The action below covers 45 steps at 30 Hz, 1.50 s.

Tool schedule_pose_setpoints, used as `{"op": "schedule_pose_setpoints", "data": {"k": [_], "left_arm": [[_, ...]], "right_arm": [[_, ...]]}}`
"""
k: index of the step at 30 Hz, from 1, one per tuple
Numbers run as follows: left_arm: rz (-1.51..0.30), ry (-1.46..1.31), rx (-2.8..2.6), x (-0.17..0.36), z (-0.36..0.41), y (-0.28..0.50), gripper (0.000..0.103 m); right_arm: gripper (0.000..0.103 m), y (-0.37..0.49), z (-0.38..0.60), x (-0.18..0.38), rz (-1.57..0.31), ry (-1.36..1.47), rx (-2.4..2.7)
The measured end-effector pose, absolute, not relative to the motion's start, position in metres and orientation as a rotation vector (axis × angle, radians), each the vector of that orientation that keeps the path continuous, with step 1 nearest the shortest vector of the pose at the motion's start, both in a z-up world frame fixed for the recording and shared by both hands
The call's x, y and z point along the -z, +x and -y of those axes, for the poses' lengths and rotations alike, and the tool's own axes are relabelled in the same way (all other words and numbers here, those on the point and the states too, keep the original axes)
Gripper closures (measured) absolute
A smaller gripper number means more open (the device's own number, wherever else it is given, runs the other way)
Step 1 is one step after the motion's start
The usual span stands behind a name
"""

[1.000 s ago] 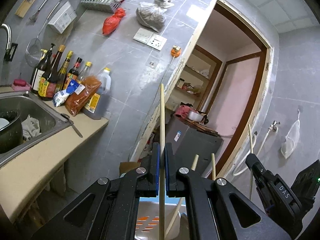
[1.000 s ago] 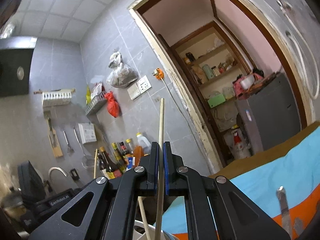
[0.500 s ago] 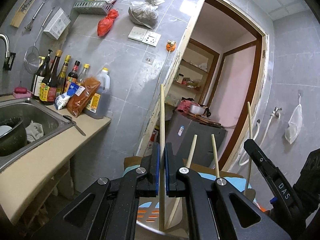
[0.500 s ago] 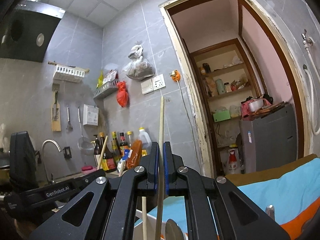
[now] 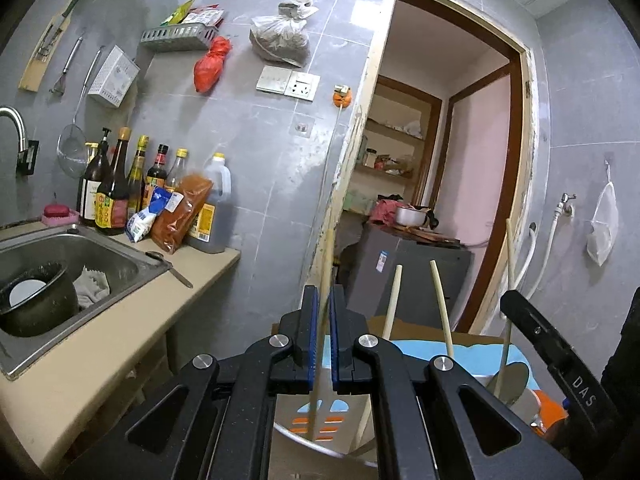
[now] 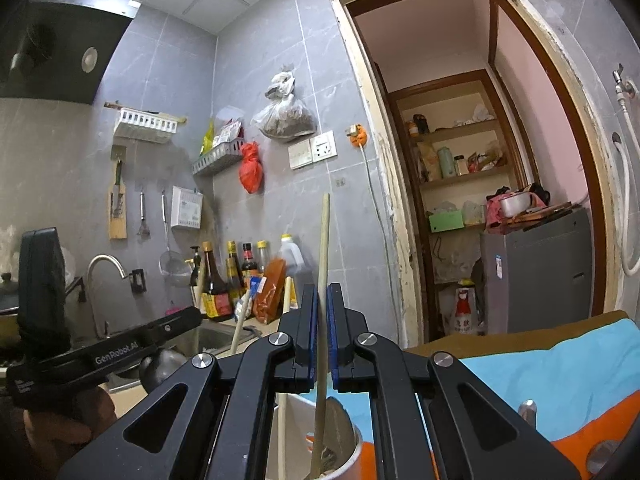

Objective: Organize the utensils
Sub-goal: 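Lower the chopsticks into the caddy and open both tools, then move both tools back down to the remaining utensils on the cloth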

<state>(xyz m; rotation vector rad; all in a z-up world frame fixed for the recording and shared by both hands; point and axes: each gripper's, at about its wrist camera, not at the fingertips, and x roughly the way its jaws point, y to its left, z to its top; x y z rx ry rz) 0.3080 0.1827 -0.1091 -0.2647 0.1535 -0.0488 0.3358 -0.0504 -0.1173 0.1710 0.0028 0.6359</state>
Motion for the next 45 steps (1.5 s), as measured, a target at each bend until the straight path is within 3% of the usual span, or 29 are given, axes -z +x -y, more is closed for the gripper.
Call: {"op": "schedule_pose_setpoints", "data": {"k": [5, 7, 9, 10, 13, 16, 18, 21, 27, 36, 45], "left_arm": [[-0.188, -0.286, 0.063, 0.107, -0.187, 0.304, 0.098], [-0.207, -0.287, 0.062, 0.103, -0.186, 0.302, 0.092], [-0.220, -0.289, 0.061, 0.098, -0.185, 0.299, 0.068], [-0.223, -0.293, 0.061, 0.095, -0.185, 0.297, 0.064], [-0.234, -0.294, 0.052, 0.082, -0.179, 0.290, 0.057], [-0.237, -0.297, 0.033, 0.068, -0.170, 0.283, 0.036], [-0.235, -0.301, 0.021, 0.059, -0.163, 0.278, 0.019], [-0.250, -0.273, -0.010, 0.046, -0.144, 0.271, 0.008], [-0.249, -0.215, -0.038, 0.032, -0.101, 0.259, 0.005], [-0.235, -0.143, 0.005, 0.023, -0.031, 0.243, 0.003], [-0.344, -0.110, 0.085, 0.050, 0.034, 0.248, 0.003]], "right_arm": [[0.098, 0.334, 0.051, 0.119, -0.024, 0.170, -0.641], [0.095, 0.333, 0.052, 0.119, -0.038, 0.173, -0.640], [0.094, 0.333, 0.055, 0.117, -0.054, 0.184, -0.641], [0.093, 0.332, 0.056, 0.115, -0.061, 0.189, -0.637], [0.079, 0.329, 0.063, 0.105, -0.075, 0.208, -0.612], [0.074, 0.325, 0.074, 0.095, -0.108, 0.229, -0.587], [0.050, 0.322, 0.085, 0.088, -0.131, 0.257, -0.572], [0.032, 0.315, 0.104, 0.077, -0.143, 0.281, -0.533], [0.000, 0.294, 0.150, 0.046, -0.169, 0.269, -0.450], [0.000, 0.262, 0.219, 0.020, -0.145, 0.189, -0.341], [0.000, 0.250, 0.275, 0.037, -0.191, 0.141, -0.273]]}}
